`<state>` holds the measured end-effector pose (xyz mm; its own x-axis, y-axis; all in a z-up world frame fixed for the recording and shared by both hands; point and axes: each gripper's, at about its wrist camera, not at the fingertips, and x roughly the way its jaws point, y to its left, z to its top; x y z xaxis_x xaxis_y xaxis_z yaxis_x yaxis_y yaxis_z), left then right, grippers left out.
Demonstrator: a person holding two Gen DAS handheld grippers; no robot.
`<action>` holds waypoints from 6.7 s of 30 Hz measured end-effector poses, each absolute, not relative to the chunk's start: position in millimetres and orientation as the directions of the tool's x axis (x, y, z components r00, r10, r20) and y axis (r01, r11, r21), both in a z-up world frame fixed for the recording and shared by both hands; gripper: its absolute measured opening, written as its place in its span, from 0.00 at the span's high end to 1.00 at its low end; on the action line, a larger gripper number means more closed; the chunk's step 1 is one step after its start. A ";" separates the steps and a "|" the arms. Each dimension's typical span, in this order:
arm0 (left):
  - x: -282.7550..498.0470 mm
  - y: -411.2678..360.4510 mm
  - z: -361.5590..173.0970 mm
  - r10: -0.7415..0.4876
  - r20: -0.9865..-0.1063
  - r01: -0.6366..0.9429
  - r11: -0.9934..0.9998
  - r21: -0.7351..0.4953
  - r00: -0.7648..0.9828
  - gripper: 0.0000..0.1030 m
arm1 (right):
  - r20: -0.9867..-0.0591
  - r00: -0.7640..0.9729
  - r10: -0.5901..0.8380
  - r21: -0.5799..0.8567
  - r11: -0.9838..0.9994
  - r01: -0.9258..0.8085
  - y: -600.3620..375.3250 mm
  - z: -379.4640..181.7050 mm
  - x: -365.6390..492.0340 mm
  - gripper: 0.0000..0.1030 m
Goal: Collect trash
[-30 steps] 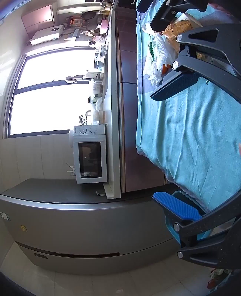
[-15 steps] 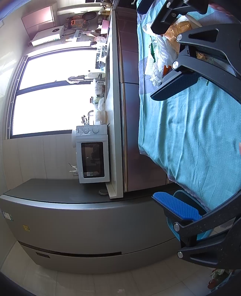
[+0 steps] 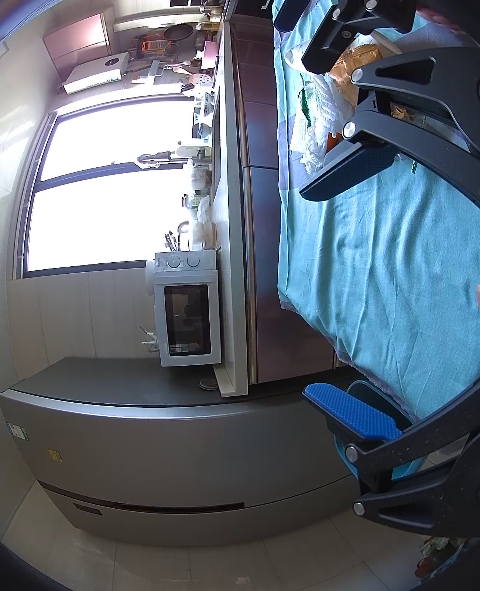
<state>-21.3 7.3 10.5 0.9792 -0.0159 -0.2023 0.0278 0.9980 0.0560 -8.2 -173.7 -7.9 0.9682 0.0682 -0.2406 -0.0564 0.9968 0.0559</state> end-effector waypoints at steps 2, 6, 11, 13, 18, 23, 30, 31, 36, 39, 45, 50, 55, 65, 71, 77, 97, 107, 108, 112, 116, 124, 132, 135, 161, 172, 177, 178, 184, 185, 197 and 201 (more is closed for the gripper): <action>-21.5 6.8 10.4 -0.015 -0.203 0.028 0.998 0.057 0.979 0.05 | -0.240 0.968 0.068 0.057 0.997 -0.056 -173.9 -8.1 -8.4 0.06; -19.7 6.7 9.0 -0.019 -0.205 0.031 0.998 0.058 0.979 0.05 | -0.240 0.968 0.068 0.063 0.997 -0.055 -174.1 -8.5 -7.8 0.06; -18.3 7.1 7.6 -0.019 -0.202 0.031 0.998 0.059 0.979 0.05 | -0.240 0.968 0.070 0.063 0.996 -0.056 -174.6 -8.8 -7.5 0.06; -17.1 7.7 7.0 -0.018 -0.198 0.031 0.998 0.061 0.980 0.06 | -0.240 0.968 0.068 0.062 0.997 -0.055 -174.6 -8.6 -7.4 0.06; -18.7 6.1 5.6 -0.018 -0.193 0.031 0.998 0.063 0.981 0.05 | -0.239 0.969 0.069 0.065 0.996 -0.055 -174.8 -7.9 -7.3 0.06; -19.1 6.1 5.3 -0.019 -0.192 0.031 0.998 0.061 0.981 0.06 | -0.240 0.968 0.071 0.066 0.996 -0.056 -175.3 -8.1 -7.2 0.06; -19.4 5.7 4.4 -0.022 -0.189 0.034 0.998 0.061 0.982 0.06 | -0.239 0.968 0.070 0.064 0.996 -0.056 -175.1 -8.3 -7.2 0.06; -19.0 6.1 4.2 -0.023 -0.188 0.035 0.998 0.061 0.982 0.06 | -0.239 0.968 0.070 0.065 0.996 -0.056 -175.2 -8.4 -7.1 0.06; -17.6 6.7 3.2 -0.026 -0.185 0.038 0.997 0.062 0.982 0.05 | -0.239 0.968 0.070 0.064 0.996 -0.056 -175.1 -8.3 -7.1 0.07; -17.4 6.1 2.9 -0.027 -0.185 0.039 0.997 0.062 0.982 0.05 | -0.240 0.968 0.071 0.064 0.996 -0.057 -175.1 -7.3 -5.8 0.06; -15.1 5.8 1.6 -0.031 -0.186 0.044 0.997 0.063 0.982 0.05 | -0.239 0.968 0.073 0.064 0.996 -0.059 -175.6 -6.8 -4.1 0.07; -12.7 5.4 0.1 -0.036 -0.187 0.048 0.997 0.064 0.982 0.05 | -0.240 0.968 0.076 0.067 0.996 -0.062 -175.8 -7.3 -2.7 0.07; -10.8 5.2 -1.3 -0.037 -0.187 0.051 0.997 0.065 0.982 0.06 | -0.238 0.968 0.080 0.070 0.995 -0.065 -177.1 -8.1 -4.4 0.07; -9.5 0.3 -5.5 -0.045 -0.191 0.059 0.996 0.071 0.981 0.05 | -0.241 0.967 0.084 0.074 0.995 -0.068 -177.6 -9.3 -4.1 0.07; 0.9 -2.8 -14.9 -0.092 -0.257 0.111 0.992 0.057 0.962 0.06 | -0.276 0.958 0.072 0.079 0.996 -0.052 -186.9 -13.5 2.6 0.06; 22.0 -12.8 -36.4 -0.232 -0.403 0.263 0.965 0.023 0.885 0.06 | -0.387 0.921 0.049 0.124 0.992 0.000 -212.7 -24.8 23.9 0.06; 72.7 -74.4 -106.8 -0.584 -0.654 0.602 0.762 -0.238 0.481 0.58 | -0.523 0.839 0.150 0.173 0.983 -0.068 -224.9 -48.4 12.1 0.45; 77.4 -69.7 -106.2 -0.611 -0.633 0.595 0.753 -0.280 0.476 0.76 | -0.540 0.818 0.197 0.219 0.972 -0.090 -225.8 -53.5 14.4 0.92; 77.5 -68.3 -104.6 -0.613 -0.627 0.593 0.754 -0.282 0.481 0.76 | -0.536 0.818 0.209 0.228 0.969 -0.098 -225.7 -52.4 13.2 0.95; 74.4 -58.4 -94.9 -0.621 -0.608 0.590 0.754 -0.289 0.495 0.80 | -0.509 0.821 0.258 0.250 0.957 -0.146 -219.9 -42.9 6.3 0.98; 69.4 -33.7 -85.8 -0.621 -0.592 0.574 0.761 -0.301 0.513 0.90 | -0.480 0.822 0.308 0.254 0.945 -0.206 -205.3 -30.1 2.9 0.98; 55.4 33.2 -62.0 -0.591 -0.544 0.512 0.802 -0.309 0.596 0.90 | -0.431 0.802 0.414 0.267 0.907 -0.325 -167.1 -9.1 11.2 0.99; 53.3 100.2 -52.1 -0.511 -0.515 0.400 0.860 -0.318 0.689 0.90 | -0.421 0.769 0.481 0.214 0.877 -0.431 -115.5 8.2 27.9 0.99; 53.3 120.3 -54.5 -0.481 -0.518 0.363 0.876 -0.319 0.707 0.90 | -0.473 0.767 0.433 0.166 0.899 -0.405 -108.0 2.2 30.4 0.95; 46.2 169.2 -77.3 -0.409 -0.537 0.251 0.905 -0.344 0.738 0.90 | -0.664 0.632 0.399 0.260 0.916 -0.305 -111.2 -77.4 56.4 0.98; 43.9 182.7 -81.3 -0.400 -0.538 0.232 0.906 -0.354 0.742 0.90 | -0.670 0.635 0.384 0.144 0.907 -0.396 -67.9 -66.4 43.8 0.45; 41.9 179.9 -81.3 -0.399 -0.538 0.239 0.908 -0.344 0.743 0.90 | -0.676 0.667 0.315 0.102 0.935 -0.338 -74.3 -67.1 42.3 0.31; 41.9 181.1 -82.0 -0.401 -0.539 0.237 0.907 -0.348 0.741 0.90 | -0.681 0.662 0.312 0.128 0.941 -0.312 -83.0 -68.7 44.3 0.30; 44.3 177.8 -84.0 -0.408 -0.545 0.240 0.904 -0.355 0.732 0.90 | -0.721 0.623 0.305 0.162 0.947 -0.276 -98.9 -83.8 42.6 0.31; 45.0 176.9 -84.2 -0.410 -0.546 0.241 0.903 -0.356 0.730 0.90 | -0.722 0.633 0.279 0.117 0.951 -0.286 -91.5 -85.3 40.8 0.31; 41.3 178.1 -86.8 -0.401 -0.553 0.227 0.906 -0.357 0.731 0.90 | -0.689 0.653 0.313 0.129 0.940 -0.315 -87.5 -81.3 51.0 0.89; 40.3 186.3 -83.9 -0.380 -0.549 0.209 0.914 -0.349 0.744 0.90 | -0.643 0.661 0.388 0.172 0.913 -0.369 -76.6 -62.1 56.9 0.89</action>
<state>40.3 186.3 -83.9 0.7444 -0.3798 -0.5492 0.2088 0.9136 -0.3488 56.9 -76.6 -62.1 0.6606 0.3881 -0.6426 -0.3688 0.9134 0.1724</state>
